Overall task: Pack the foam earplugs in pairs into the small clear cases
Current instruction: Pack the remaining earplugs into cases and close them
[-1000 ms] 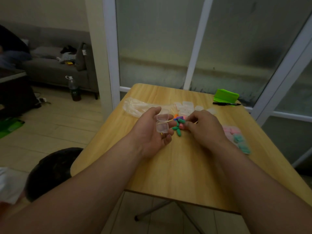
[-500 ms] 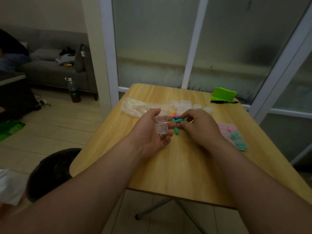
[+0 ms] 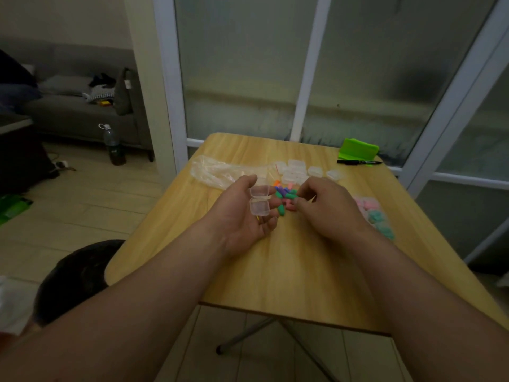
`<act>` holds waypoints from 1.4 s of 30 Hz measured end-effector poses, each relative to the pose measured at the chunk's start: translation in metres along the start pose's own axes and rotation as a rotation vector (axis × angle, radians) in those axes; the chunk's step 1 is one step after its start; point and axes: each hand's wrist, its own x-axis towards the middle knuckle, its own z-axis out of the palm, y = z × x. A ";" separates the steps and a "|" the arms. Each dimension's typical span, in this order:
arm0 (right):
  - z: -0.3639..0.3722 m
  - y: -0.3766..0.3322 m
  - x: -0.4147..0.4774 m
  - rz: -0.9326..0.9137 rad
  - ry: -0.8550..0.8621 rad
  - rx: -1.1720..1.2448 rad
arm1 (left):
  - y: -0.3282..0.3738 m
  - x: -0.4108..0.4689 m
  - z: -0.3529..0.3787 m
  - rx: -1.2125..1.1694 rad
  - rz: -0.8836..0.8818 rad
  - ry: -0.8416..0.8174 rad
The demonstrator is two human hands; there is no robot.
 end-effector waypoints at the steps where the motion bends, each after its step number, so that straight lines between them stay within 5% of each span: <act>1: -0.002 0.000 -0.003 -0.007 -0.001 -0.005 | 0.000 0.000 0.000 -0.002 -0.001 0.000; 10: -0.019 -0.023 -0.019 -0.156 0.051 0.158 | -0.006 0.002 0.001 -0.049 -0.057 -0.088; 23: -0.011 -0.041 -0.031 -0.311 -0.055 0.008 | -0.007 0.003 -0.001 -0.050 -0.032 -0.163; 31: -0.015 -0.029 -0.017 -0.165 0.071 0.148 | -0.001 0.002 0.000 -0.039 0.020 -0.092; 35: -0.008 -0.013 -0.008 0.005 0.055 0.033 | 0.002 0.006 -0.002 -0.023 0.071 0.017; 42: 0.013 -0.028 -0.007 0.010 -0.020 -0.128 | 0.002 0.006 -0.005 -0.035 0.074 0.034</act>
